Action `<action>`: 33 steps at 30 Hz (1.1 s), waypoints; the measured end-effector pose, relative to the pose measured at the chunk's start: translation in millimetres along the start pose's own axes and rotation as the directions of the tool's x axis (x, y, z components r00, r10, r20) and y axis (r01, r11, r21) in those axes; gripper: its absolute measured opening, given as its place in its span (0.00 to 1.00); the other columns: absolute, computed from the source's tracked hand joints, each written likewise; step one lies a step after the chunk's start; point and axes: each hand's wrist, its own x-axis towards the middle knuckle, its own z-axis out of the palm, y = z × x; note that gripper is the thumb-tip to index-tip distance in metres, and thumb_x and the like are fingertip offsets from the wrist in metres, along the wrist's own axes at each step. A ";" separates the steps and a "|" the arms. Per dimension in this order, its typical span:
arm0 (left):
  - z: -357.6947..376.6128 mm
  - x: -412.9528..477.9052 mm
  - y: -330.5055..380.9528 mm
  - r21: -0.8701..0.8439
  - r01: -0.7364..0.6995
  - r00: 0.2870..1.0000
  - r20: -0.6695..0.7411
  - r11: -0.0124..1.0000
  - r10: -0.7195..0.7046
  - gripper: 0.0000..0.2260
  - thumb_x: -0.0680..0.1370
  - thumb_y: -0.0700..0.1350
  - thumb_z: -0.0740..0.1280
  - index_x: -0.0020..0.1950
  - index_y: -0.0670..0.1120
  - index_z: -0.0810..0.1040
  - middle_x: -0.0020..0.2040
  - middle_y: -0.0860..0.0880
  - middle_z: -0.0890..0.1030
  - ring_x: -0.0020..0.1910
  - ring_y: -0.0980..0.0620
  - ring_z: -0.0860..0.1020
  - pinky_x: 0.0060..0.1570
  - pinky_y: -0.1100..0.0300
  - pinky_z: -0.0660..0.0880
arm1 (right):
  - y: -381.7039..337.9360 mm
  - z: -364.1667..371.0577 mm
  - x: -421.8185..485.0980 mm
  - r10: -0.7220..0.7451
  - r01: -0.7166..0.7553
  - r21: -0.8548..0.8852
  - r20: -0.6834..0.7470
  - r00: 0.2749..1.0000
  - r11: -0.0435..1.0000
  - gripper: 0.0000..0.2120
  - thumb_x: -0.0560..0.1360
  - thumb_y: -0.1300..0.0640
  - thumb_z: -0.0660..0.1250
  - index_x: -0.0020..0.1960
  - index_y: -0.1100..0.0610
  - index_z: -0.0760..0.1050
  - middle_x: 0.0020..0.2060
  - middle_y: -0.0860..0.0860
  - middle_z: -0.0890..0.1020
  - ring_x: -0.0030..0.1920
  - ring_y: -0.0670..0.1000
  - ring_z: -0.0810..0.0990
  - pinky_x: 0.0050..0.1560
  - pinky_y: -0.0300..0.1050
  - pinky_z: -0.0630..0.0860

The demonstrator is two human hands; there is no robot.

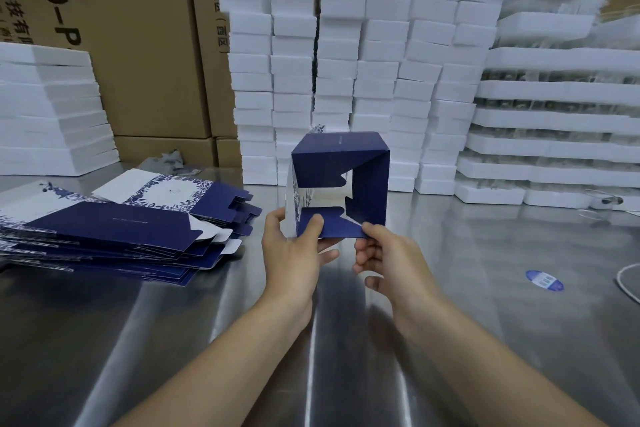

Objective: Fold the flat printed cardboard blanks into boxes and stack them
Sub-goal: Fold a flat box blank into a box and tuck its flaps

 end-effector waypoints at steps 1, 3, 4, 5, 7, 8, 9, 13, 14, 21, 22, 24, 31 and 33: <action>-0.4 0.4 -0.5 0.009 0.006 1.000 0.005 1.000 -0.006 0.19 0.82 0.40 0.70 0.72 0.45 0.73 0.48 0.47 0.89 0.47 0.46 0.89 0.35 0.62 0.81 | -0.1 -0.2 0.0 -0.007 0.007 -0.006 -0.010 1.000 1.000 0.17 0.83 0.52 0.65 0.38 0.57 0.78 0.28 0.50 0.78 0.28 0.48 0.77 0.37 0.46 0.68; -1.0 -0.4 -0.1 0.033 0.038 0.999 0.026 0.999 -0.039 0.21 0.82 0.42 0.71 0.75 0.44 0.72 0.51 0.46 0.89 0.48 0.48 0.89 0.36 0.62 0.81 | 0.5 -0.3 0.1 -0.022 0.021 -0.022 -0.031 0.999 1.000 0.16 0.83 0.54 0.64 0.39 0.58 0.78 0.27 0.49 0.78 0.27 0.46 0.77 0.33 0.43 0.67; -1.2 -1.1 0.7 0.037 0.074 0.996 0.043 0.997 -0.075 0.22 0.83 0.44 0.71 0.76 0.44 0.71 0.51 0.46 0.89 0.48 0.49 0.89 0.36 0.63 0.81 | 0.9 -0.5 0.4 -0.028 0.027 -0.024 -0.041 0.999 0.999 0.16 0.84 0.54 0.64 0.39 0.58 0.78 0.26 0.48 0.77 0.27 0.46 0.76 0.31 0.41 0.67; -0.8 -2.0 1.8 0.032 0.117 0.991 0.059 0.993 -0.119 0.24 0.82 0.46 0.72 0.76 0.44 0.71 0.51 0.46 0.89 0.47 0.49 0.89 0.36 0.63 0.82 | 0.9 -0.6 0.7 -0.033 0.032 -0.021 -0.050 0.998 0.999 0.16 0.84 0.54 0.64 0.39 0.58 0.78 0.26 0.48 0.77 0.26 0.46 0.76 0.29 0.39 0.67; 1.0 -5.9 6.0 0.011 0.205 0.977 0.061 0.979 -0.205 0.24 0.80 0.49 0.75 0.72 0.45 0.72 0.49 0.46 0.89 0.43 0.49 0.89 0.35 0.60 0.82 | 0.2 -1.2 1.3 -0.040 0.040 -0.011 -0.062 0.997 0.999 0.16 0.84 0.54 0.64 0.38 0.57 0.78 0.26 0.47 0.77 0.26 0.45 0.75 0.30 0.38 0.68; 2.3 -7.9 7.7 0.030 0.251 0.965 0.072 0.967 -0.253 0.21 0.78 0.51 0.77 0.67 0.45 0.75 0.44 0.47 0.88 0.39 0.50 0.87 0.33 0.60 0.81 | 0.0 -1.3 1.5 -0.042 0.042 -0.011 -0.064 0.997 0.999 0.16 0.84 0.54 0.64 0.38 0.57 0.78 0.26 0.47 0.77 0.26 0.45 0.75 0.31 0.40 0.68; 3.9 -10.2 8.6 0.088 0.288 0.949 0.111 0.954 -0.296 0.17 0.78 0.52 0.77 0.60 0.45 0.78 0.39 0.49 0.85 0.34 0.52 0.85 0.31 0.60 0.78 | -0.2 -1.2 1.8 -0.044 0.043 -0.013 -0.062 0.997 0.999 0.17 0.84 0.53 0.64 0.38 0.57 0.78 0.26 0.47 0.77 0.26 0.45 0.75 0.33 0.41 0.68; 10.7 -19.9 4.0 0.349 0.210 0.907 0.279 0.913 -0.315 0.12 0.81 0.52 0.69 0.39 0.52 0.83 0.34 0.51 0.77 0.33 0.54 0.75 0.37 0.59 0.69 | 0.3 0.0 0.4 -0.052 0.052 -0.004 0.005 0.999 0.999 0.17 0.85 0.52 0.63 0.39 0.56 0.75 0.26 0.49 0.77 0.26 0.47 0.74 0.36 0.46 0.66; 12.0 -20.7 3.5 0.357 0.192 0.910 0.283 0.914 -0.302 0.13 0.82 0.51 0.67 0.38 0.52 0.82 0.34 0.51 0.77 0.33 0.54 0.74 0.38 0.59 0.68 | 0.2 0.4 0.2 -0.055 0.055 -0.003 0.019 0.998 0.998 0.17 0.85 0.51 0.63 0.39 0.56 0.75 0.27 0.50 0.77 0.26 0.47 0.74 0.37 0.46 0.66; 9.5 -19.5 8.7 0.326 0.226 0.919 0.239 0.918 -0.312 0.14 0.80 0.50 0.65 0.34 0.51 0.75 0.33 0.49 0.73 0.32 0.52 0.72 0.39 0.57 0.67 | 0.5 2.4 -0.5 -0.069 0.071 -0.054 0.044 0.997 0.996 0.18 0.85 0.50 0.63 0.39 0.55 0.75 0.27 0.49 0.77 0.28 0.47 0.75 0.36 0.45 0.67; 9.3 -19.2 9.2 0.309 0.247 0.924 0.211 0.918 -0.320 0.16 0.80 0.50 0.65 0.32 0.51 0.73 0.31 0.50 0.72 0.31 0.52 0.71 0.38 0.57 0.67 | 0.4 2.4 -0.2 -0.066 0.067 -0.042 0.030 0.997 0.997 0.17 0.85 0.51 0.63 0.38 0.55 0.75 0.27 0.49 0.76 0.27 0.47 0.75 0.36 0.45 0.67; 8.1 -17.9 10.7 0.233 0.291 0.932 0.148 0.928 -0.330 0.18 0.81 0.51 0.64 0.32 0.51 0.71 0.28 0.52 0.68 0.27 0.53 0.69 0.34 0.58 0.64 | -0.9 1.5 1.4 -0.048 0.048 -0.005 -0.004 0.999 0.999 0.17 0.84 0.51 0.64 0.37 0.55 0.75 0.27 0.49 0.74 0.28 0.47 0.74 0.35 0.44 0.67; 2.5 -10.9 11.2 0.167 0.246 0.968 0.019 0.955 -0.252 0.19 0.83 0.49 0.65 0.32 0.50 0.69 0.25 0.53 0.67 0.24 0.56 0.67 0.23 0.64 0.64 | -4.4 -3.7 4.1 -0.028 0.030 0.029 -0.054 0.998 0.999 0.19 0.83 0.50 0.65 0.34 0.53 0.75 0.27 0.48 0.73 0.29 0.49 0.73 0.34 0.44 0.66; 3.9 -11.6 9.7 0.175 0.234 0.969 0.034 0.956 -0.244 0.18 0.84 0.48 0.63 0.34 0.50 0.69 0.25 0.54 0.68 0.24 0.56 0.68 0.24 0.64 0.64 | -4.7 -3.4 3.9 -0.024 0.026 0.040 -0.051 0.998 0.999 0.19 0.83 0.47 0.66 0.35 0.53 0.75 0.28 0.49 0.74 0.29 0.49 0.74 0.34 0.44 0.67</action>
